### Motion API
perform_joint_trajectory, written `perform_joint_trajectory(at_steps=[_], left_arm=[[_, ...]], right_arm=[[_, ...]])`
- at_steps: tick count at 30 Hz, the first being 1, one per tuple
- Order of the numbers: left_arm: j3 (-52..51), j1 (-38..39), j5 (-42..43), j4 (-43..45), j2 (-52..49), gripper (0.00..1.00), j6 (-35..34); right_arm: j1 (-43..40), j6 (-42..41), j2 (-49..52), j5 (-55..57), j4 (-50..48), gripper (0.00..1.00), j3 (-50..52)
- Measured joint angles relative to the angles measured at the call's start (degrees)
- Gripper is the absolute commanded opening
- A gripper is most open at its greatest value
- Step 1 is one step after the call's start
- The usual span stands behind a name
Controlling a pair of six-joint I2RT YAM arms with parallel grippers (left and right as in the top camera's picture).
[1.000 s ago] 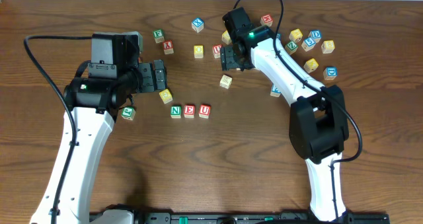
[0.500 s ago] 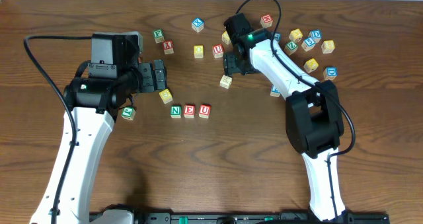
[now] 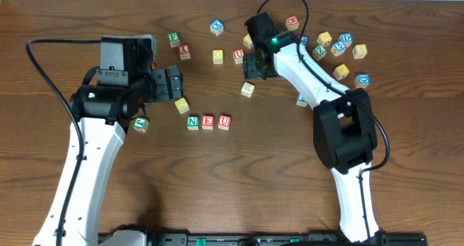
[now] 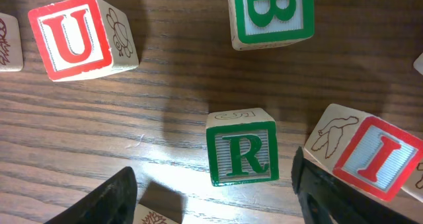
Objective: Spell out NEURIPS
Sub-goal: 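Lower the right gripper and close it on the green R block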
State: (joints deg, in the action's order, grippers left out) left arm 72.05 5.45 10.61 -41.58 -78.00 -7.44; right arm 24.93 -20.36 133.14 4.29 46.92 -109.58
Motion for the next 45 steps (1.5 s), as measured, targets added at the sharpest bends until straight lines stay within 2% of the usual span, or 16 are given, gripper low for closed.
perform_joint_trajectory(at_steps=[45], left_arm=[[0.0,0.0,0.02,0.0,0.0,0.98,0.0]], right_arm=[[0.0,0.0,1.16,2.01,-0.76,0.64,0.0]])
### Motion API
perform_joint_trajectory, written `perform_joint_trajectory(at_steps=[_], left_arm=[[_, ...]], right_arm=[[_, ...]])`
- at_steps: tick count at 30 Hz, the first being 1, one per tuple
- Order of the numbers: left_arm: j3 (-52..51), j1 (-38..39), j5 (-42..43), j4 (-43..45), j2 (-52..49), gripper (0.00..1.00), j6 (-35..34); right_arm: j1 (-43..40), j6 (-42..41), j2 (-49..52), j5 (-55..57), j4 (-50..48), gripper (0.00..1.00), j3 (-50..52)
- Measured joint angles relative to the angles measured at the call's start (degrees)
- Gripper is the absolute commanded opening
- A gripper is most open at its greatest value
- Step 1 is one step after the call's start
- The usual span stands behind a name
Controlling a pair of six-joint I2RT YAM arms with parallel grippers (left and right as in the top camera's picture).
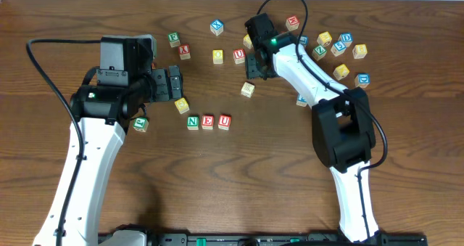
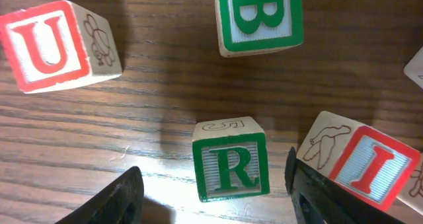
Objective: Spell out NEURIPS
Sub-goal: 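Lower the right gripper and close it on the green R block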
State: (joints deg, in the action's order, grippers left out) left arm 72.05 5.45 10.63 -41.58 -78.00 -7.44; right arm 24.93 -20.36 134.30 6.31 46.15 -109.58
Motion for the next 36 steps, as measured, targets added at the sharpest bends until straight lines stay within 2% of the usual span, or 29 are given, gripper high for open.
perform_joint_trajectory(at_steps=[22,36], left_arm=[[0.0,0.0,0.0,0.0,0.0,0.98,0.0],[0.0,0.0,0.0,0.0,0.0,0.98,0.0]], right_arm=[[0.0,0.48,1.9,0.17,-3.28,0.62,0.0],[0.0,1.18,1.9,1.49,-3.43,0.5,0.0]])
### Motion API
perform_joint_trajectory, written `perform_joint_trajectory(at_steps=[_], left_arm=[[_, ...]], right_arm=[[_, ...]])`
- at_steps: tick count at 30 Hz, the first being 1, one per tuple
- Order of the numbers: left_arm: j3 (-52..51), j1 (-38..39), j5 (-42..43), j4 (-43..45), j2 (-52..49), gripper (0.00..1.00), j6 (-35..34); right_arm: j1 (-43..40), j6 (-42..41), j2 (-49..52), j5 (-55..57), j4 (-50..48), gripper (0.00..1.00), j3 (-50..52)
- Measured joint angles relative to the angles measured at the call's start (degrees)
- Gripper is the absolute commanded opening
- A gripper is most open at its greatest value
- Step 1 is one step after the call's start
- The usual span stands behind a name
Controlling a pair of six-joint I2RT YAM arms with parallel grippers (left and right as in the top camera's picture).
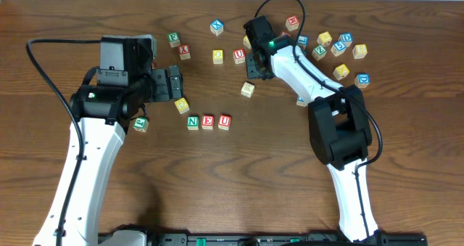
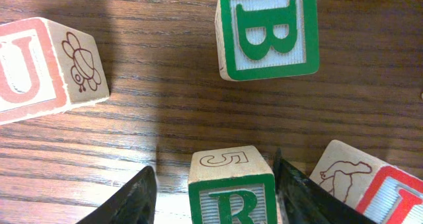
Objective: Spell out NEURIPS
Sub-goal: 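Lower the right gripper and close it on the green R block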
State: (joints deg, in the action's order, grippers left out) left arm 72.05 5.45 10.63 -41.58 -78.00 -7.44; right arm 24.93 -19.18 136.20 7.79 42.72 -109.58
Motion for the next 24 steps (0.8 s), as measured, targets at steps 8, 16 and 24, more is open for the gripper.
perform_joint_trajectory(at_steps=[8,16,24], left_arm=[[0.0,0.0,0.0,0.0,0.0,0.98,0.0],[0.0,0.0,0.0,0.0,0.0,0.98,0.0],[0.0,0.0,0.0,0.0,0.0,0.98,0.0]], right_arm=[[0.0,0.31,0.02,0.72,0.04,0.42,0.0],[0.0,0.37,0.02,0.9,1.01,0.33,0.0],[0.0,0.33,0.02,1.03,1.73,0.29,0.0]])
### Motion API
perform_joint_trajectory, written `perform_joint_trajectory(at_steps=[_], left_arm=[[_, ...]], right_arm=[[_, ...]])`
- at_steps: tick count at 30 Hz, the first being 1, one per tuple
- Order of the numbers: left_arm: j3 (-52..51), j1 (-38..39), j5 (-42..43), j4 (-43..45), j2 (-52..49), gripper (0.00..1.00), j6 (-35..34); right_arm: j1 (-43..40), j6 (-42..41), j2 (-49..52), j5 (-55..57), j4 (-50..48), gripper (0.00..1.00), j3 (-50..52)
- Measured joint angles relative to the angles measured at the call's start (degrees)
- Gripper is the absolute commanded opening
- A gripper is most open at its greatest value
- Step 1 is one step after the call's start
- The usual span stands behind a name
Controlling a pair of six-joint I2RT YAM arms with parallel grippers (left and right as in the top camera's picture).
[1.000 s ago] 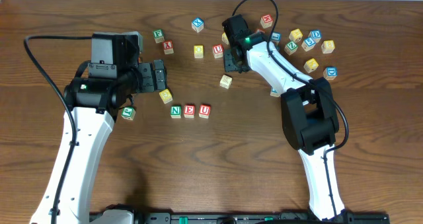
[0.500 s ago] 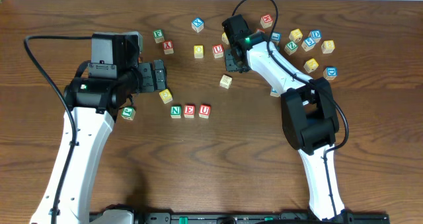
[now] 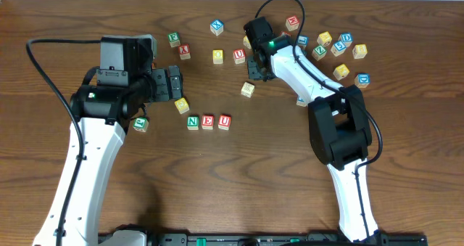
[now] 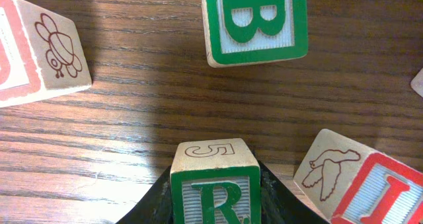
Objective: Spell out NEURIPS
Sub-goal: 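Lower the right gripper and close it on the green R block, then lift the R block and carry it toward the U block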
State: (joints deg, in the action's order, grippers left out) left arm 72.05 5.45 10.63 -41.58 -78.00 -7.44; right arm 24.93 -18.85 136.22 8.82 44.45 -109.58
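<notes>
The green R block point(image 4: 213, 159) stands on the wooden table point(image 4: 132, 112), and my right gripper point(image 4: 215, 192) is shut on it, with a black finger point(image 4: 153, 203) pressed to each side. In the overhead view that gripper point(image 3: 255, 64) covers the block. The N point(image 3: 192, 121), E point(image 3: 208, 121) and U point(image 3: 225, 121) blocks stand in a row at mid table. A red I block point(image 4: 380, 187) lies just right of the R. My left gripper point(image 3: 174, 83) hangs open up and left of the row, with nothing in it.
A green B block point(image 4: 254, 22) sits beyond the R and a second red U block point(image 4: 33, 52) to its left. Several loose blocks point(image 3: 341, 50) are scattered at the back right. A yellow block point(image 3: 181, 105) and a green one point(image 3: 141, 123) lie by the left arm.
My right gripper has come down further around the R block, and its fingers, then a little apart from the block's sides, now press against them. The left arm has not moved.
My right gripper hung wide open above the R block, between the U and the I. At each later moment it stood lower and closer around the R. Now it is shut on it. The N, E, U row and the left arm stayed as they were.
</notes>
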Motion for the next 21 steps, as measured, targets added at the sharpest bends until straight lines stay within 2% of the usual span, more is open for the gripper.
perform_joint_trajectory(at_steps=[13,21], left_arm=[[0.0,0.0,0.0,0.0,0.0,0.98,0.0],[0.0,0.0,0.0,0.0,0.0,0.98,0.0]], right_arm=[[0.0,0.02,-0.02,0.02,0.66,0.24,-0.15],[0.0,0.0,-0.02,0.02,1.29,0.24,-0.37]])
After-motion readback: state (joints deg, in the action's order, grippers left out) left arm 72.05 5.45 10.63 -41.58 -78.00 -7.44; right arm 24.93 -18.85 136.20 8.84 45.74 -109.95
